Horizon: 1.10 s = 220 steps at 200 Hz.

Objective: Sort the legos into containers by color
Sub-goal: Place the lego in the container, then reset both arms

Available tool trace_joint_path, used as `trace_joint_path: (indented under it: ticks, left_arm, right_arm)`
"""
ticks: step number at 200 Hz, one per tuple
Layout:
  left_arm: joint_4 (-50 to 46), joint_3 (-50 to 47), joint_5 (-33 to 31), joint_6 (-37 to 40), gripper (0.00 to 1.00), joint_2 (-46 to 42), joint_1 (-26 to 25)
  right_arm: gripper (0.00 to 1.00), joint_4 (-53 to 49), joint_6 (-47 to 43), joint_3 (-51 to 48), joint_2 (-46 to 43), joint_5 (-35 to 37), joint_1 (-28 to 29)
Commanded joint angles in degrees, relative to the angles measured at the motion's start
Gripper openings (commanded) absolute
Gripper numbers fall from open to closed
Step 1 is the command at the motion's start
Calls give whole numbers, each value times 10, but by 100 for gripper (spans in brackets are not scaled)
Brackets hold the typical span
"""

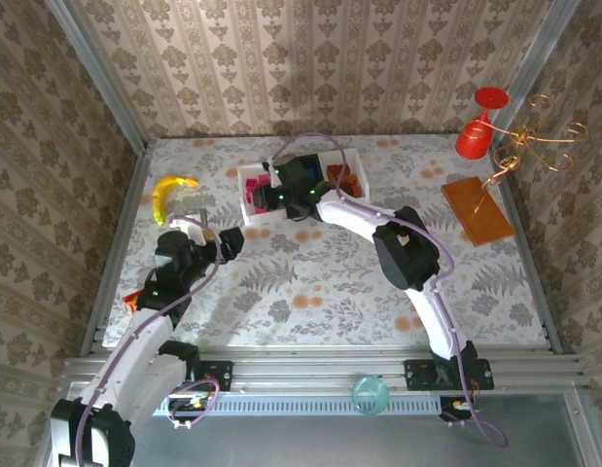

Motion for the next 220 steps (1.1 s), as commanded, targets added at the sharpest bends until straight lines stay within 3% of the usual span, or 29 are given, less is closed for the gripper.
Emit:
trace_joint_path:
  ticks: [1,29,53,78,118,156,220]
  left_arm:
    - [5,-10,16,-8,85,-7,3]
    - [10,-13,19,-5,86,-8,3]
    - [17,-17,20,-5,86,-9,3]
    - [28,-20,22,-6,86,-9,3]
    - [47,-28,20,-7,86,-15,3]
    - [73,-42,-12,9,86,-32,4]
    - [162,-57,-166,87,93,-13,29]
  right_arm:
    - [36,-39,-31,78,37,29,-4]
    - [53,-68,-37,121,45,23,-12]
    - [58,-70,-54,95,-1,23,-12]
    - [61,-53,-64,22,-77,27,-18]
    - [66,-8,-79,-179,-244,61,-43]
    - [74,-25,-113,-360,-408,180,-89]
    - [95,15,-151,-575,-602,373,-165]
